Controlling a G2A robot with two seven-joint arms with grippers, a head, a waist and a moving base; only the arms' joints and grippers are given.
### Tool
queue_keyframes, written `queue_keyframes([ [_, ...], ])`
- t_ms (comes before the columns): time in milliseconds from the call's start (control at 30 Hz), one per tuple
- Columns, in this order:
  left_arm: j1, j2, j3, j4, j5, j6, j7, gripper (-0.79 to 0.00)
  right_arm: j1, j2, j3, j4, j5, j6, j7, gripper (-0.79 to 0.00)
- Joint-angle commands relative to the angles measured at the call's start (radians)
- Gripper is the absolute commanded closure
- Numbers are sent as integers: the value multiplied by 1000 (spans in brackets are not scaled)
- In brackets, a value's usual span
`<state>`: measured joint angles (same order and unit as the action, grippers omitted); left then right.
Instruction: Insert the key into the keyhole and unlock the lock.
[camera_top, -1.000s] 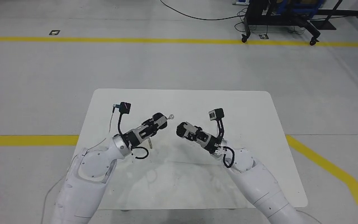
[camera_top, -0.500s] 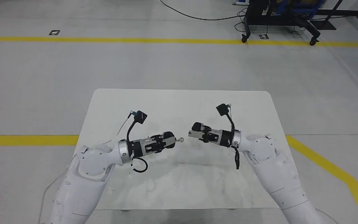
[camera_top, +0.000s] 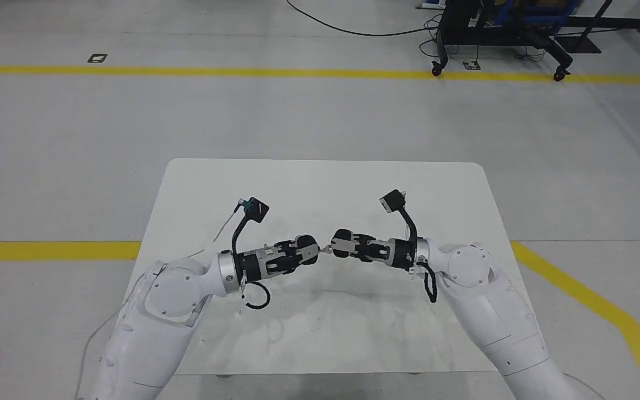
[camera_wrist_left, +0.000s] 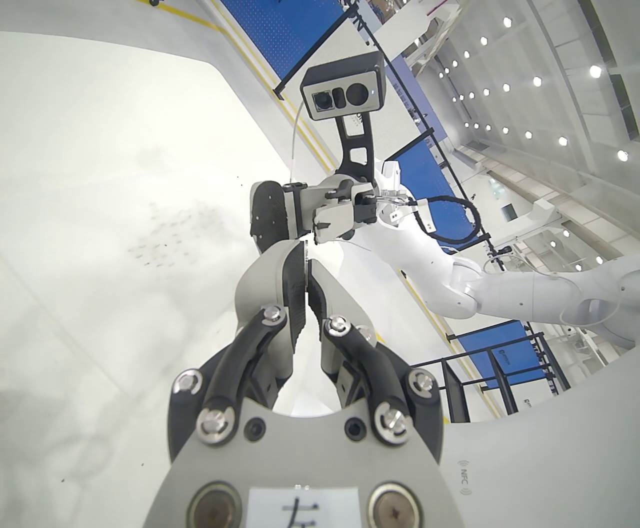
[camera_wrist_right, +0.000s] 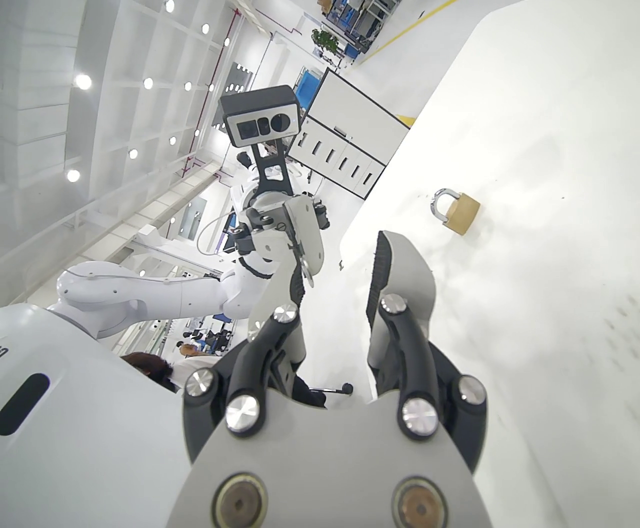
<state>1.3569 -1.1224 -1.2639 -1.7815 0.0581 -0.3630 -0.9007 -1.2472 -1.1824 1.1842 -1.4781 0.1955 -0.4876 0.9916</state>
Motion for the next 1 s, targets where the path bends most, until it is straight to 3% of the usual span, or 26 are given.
queue_keyframes([
  [0,-2,1,2,2,3,0,1,0,-1,1,-5,-6,8,-10,13,-311],
  [133,-3,3,7,2,7,1,7,0,-2,4,-9,-11,21,-13,25,-252],
  [467,-2,9,20,-3,24,0,19,0,4,8,-29,-16,18,-5,18,-212],
  [533,-3,10,20,-3,30,0,24,0,4,8,-31,-14,14,-3,7,-12],
  [767,-3,15,19,-5,35,-1,34,0,4,11,-34,-7,15,-8,-12,0],
  [800,-3,15,17,-5,39,0,39,-28,4,12,-34,-7,17,-8,-12,0],
  [833,-1,16,15,-5,47,7,49,-585,3,12,-34,-7,21,-11,-12,0],
  [867,-1,17,15,-8,59,11,51,-785,2,13,-33,-7,24,-14,-12,0],
  [967,-1,18,14,-10,90,23,63,-785,-1,16,-27,-5,32,-23,-14,0],
])
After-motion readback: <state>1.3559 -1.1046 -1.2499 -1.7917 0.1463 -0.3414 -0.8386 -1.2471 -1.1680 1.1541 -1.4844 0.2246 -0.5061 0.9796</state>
